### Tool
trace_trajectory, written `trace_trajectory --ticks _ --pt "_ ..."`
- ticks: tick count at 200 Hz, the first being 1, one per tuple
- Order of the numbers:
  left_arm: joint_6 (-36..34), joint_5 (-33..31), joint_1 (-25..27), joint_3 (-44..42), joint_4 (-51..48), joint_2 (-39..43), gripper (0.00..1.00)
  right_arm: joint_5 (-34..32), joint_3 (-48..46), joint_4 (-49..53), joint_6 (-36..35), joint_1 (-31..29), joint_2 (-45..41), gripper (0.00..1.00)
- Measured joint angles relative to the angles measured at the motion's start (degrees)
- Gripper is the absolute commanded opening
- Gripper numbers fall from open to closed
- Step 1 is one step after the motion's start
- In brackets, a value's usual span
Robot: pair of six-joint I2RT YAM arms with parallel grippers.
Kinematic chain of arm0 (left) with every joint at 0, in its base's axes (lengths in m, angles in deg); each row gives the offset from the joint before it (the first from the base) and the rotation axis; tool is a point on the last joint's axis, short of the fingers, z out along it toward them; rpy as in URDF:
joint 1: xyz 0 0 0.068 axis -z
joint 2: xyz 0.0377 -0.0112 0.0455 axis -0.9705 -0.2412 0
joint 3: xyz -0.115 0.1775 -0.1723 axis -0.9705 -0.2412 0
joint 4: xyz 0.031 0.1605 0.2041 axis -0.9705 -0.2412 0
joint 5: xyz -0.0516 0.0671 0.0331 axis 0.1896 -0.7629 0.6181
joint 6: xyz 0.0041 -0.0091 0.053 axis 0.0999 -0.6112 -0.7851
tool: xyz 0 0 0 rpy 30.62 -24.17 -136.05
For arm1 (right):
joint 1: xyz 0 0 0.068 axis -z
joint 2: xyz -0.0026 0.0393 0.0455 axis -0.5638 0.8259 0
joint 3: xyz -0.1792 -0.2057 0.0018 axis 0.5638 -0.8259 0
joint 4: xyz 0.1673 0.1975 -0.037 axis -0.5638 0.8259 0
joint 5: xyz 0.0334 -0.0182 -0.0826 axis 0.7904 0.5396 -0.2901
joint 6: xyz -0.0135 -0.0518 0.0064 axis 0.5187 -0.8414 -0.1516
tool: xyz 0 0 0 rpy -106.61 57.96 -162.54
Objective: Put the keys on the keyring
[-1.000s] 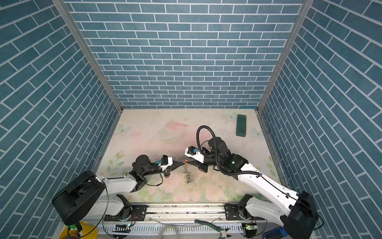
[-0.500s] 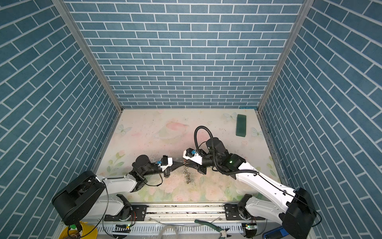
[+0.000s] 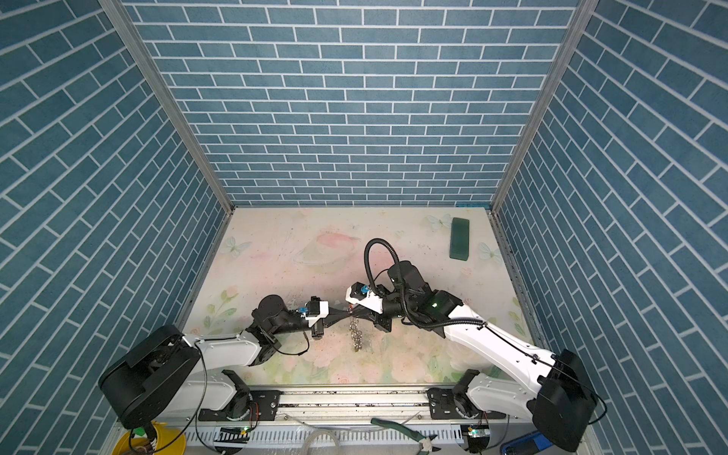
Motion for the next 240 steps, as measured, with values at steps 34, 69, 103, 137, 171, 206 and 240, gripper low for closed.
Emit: trace_trajectory --ticks 34,69,103,137,171,206,240 --pt "0.1 0.4 0.0 0.0 -0.2 0.0 0.00 -0.2 0.2 0.4 -0.1 -0.2 0.2 0.08" --pt "0.5 0.8 -0.2 0.0 -0.6 0.0 0.00 -0.5 0.9 1.1 -0.5 -0.4 1.0 0.08" --pt "0.8 0.8 -0.4 0.0 -0.8 0.0 0.00 -1.1 1.6 1.6 -0.6 -0.6 1.6 0.08" --pt "1.0 0.8 -0.4 0.0 -1.1 0.0 0.00 -1.9 1.7 1.8 -1.6 -1.0 1.7 0.04" --pt "1.5 0.8 -0.5 0.0 -1.6 0.0 0.00 -3.9 1.9 2.2 -3.6 -1.8 1.7 0.00" --pt "2.1 0.6 -0.6 0.0 -1.9 0.0 0.00 -6.4 1.9 2.2 -4.9 -2.7 1.7 0.00" --pt "2.4 0.5 -0.9 -0.1 -2.5 -0.1 0.00 -8.2 2.3 2.2 -5.0 -3.4 2.4 0.06"
